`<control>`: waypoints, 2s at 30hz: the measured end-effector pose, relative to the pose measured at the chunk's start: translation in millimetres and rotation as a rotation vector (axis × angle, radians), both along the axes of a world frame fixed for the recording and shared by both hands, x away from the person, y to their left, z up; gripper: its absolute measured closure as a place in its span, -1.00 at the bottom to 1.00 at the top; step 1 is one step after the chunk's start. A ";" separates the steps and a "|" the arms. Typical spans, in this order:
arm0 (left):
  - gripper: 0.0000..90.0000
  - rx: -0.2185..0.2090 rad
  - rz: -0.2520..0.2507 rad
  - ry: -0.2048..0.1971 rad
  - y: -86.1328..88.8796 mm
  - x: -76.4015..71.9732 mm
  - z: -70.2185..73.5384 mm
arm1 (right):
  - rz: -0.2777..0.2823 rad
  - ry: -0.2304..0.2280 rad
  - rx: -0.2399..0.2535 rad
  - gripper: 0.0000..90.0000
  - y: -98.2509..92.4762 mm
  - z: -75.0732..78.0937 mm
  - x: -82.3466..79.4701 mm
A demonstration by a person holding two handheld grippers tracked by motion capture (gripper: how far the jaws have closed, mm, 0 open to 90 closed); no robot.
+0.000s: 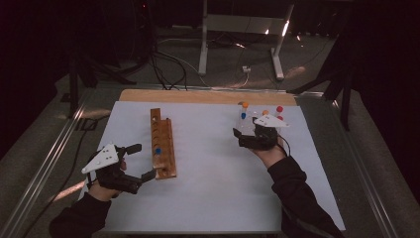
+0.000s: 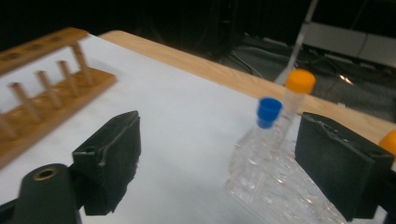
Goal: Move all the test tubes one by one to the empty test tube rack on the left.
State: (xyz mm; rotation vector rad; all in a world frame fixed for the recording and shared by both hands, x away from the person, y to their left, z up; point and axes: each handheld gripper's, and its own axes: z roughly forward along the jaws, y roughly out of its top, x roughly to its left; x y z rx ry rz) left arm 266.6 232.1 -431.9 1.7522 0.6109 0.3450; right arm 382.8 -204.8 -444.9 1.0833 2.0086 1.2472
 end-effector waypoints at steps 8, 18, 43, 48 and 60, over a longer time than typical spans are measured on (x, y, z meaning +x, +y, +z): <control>-0.99 0.010 0.001 0.001 1.0 0.5 -2.0 | -0.077 0.037 -0.004 -0.14 -3.7 -18.0 23.5; -0.99 0.022 -0.013 0.007 0.4 1.0 -4.3 | -0.111 0.073 -0.010 0.30 -1.5 -26.3 38.8; -0.99 0.022 -0.023 0.017 0.7 1.7 -0.4 | -0.101 0.038 -0.045 0.71 -0.4 -4.9 40.2; -0.99 0.037 -0.042 0.014 -4.0 1.1 5.4 | -0.082 -0.012 -0.037 0.71 -4.0 15.7 30.5; -0.99 0.028 -0.067 0.003 -15.0 5.8 28.1 | 0.089 -0.066 -0.019 0.71 4.2 50.5 -7.1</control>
